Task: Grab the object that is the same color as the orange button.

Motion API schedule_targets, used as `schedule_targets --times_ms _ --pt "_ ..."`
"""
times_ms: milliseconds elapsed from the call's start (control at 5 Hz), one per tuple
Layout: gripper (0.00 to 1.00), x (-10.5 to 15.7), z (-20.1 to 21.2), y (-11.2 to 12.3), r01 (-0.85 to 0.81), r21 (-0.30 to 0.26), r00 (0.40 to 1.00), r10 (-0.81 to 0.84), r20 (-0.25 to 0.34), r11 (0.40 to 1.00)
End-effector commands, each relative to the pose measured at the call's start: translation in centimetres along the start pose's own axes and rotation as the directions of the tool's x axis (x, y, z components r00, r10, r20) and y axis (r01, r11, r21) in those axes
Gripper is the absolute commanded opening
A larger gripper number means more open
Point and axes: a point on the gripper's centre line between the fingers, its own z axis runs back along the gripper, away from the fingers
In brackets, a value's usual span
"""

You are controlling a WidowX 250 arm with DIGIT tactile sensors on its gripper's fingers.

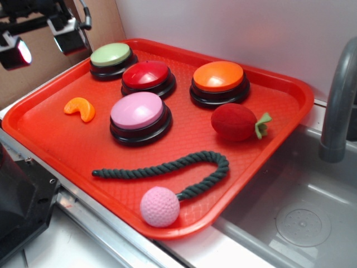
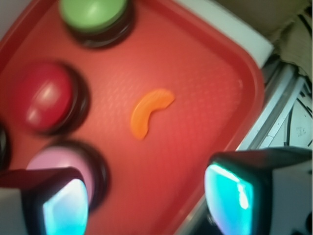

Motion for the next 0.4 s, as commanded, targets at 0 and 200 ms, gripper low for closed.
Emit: schedule_targets --times_ms 0,200 --pt "1.0 1.3 -3.6 0.6 -0.157 0.048 0.986 0.155 0.055 0.986" --pt "1.0 1.6 -5.2 1.0 -0.197 0.037 0.98 0.197 0.018 0.98"
